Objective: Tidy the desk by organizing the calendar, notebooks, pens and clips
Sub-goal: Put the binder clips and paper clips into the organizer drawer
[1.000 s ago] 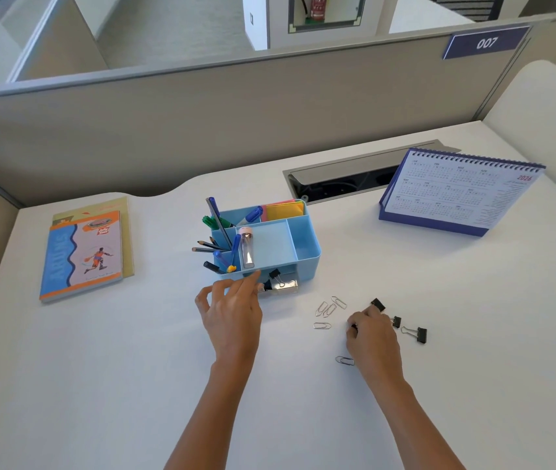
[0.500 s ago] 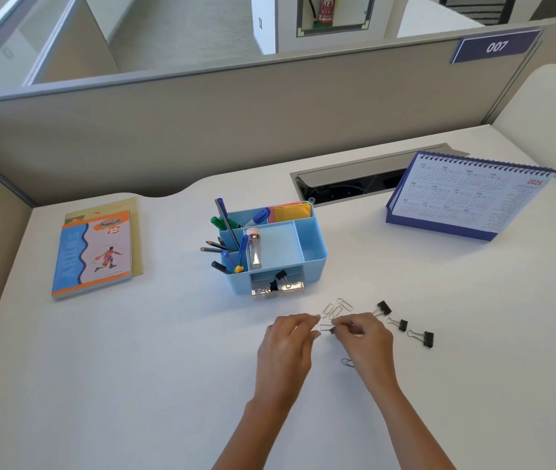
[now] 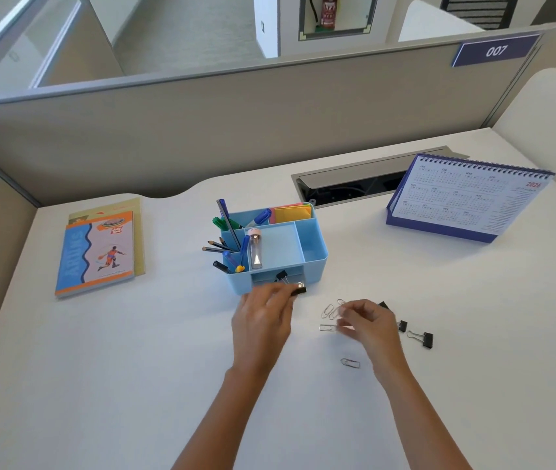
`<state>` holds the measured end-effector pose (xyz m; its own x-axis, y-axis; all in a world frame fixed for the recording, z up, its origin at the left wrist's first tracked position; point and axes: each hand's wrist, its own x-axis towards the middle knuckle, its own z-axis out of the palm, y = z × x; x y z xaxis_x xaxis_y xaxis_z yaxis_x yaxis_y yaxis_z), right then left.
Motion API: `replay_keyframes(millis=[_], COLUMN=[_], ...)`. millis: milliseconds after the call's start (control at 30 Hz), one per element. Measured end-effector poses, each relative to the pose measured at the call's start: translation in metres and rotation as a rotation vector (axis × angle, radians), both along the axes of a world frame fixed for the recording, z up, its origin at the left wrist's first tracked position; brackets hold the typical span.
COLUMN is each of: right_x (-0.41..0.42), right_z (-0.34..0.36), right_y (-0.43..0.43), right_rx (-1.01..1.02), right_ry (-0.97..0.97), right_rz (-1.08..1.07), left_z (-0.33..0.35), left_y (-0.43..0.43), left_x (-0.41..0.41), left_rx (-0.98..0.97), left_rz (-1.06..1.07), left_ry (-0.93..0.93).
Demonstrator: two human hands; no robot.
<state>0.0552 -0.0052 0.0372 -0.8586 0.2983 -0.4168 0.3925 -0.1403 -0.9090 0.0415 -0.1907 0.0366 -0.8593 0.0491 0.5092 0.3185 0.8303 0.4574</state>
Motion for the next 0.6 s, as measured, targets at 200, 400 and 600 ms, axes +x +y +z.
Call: replay_keyframes(millis=[200, 400, 600], right_x=[-0.008, -0.008, -0.007], right_z=[-0.034, -0.042, -0.038], right_y=[0.045, 0.047, 0.040], right_rx=[1.136, 1.227, 1.131], right_ry=[-0.057, -0.070, 0.023], right_rz=[0.222, 0.318, 0.331], left_z=[-0.004, -0.011, -0.012], left_y=[-0.010, -0.006, -0.013], left_x=[-0.027, -0.028, -0.025], left_rx=[-0.282, -0.345, -0.174], left_rz=[0.061, 0.086, 0.181], left_ry=[-0.008, -0.077, -0.082])
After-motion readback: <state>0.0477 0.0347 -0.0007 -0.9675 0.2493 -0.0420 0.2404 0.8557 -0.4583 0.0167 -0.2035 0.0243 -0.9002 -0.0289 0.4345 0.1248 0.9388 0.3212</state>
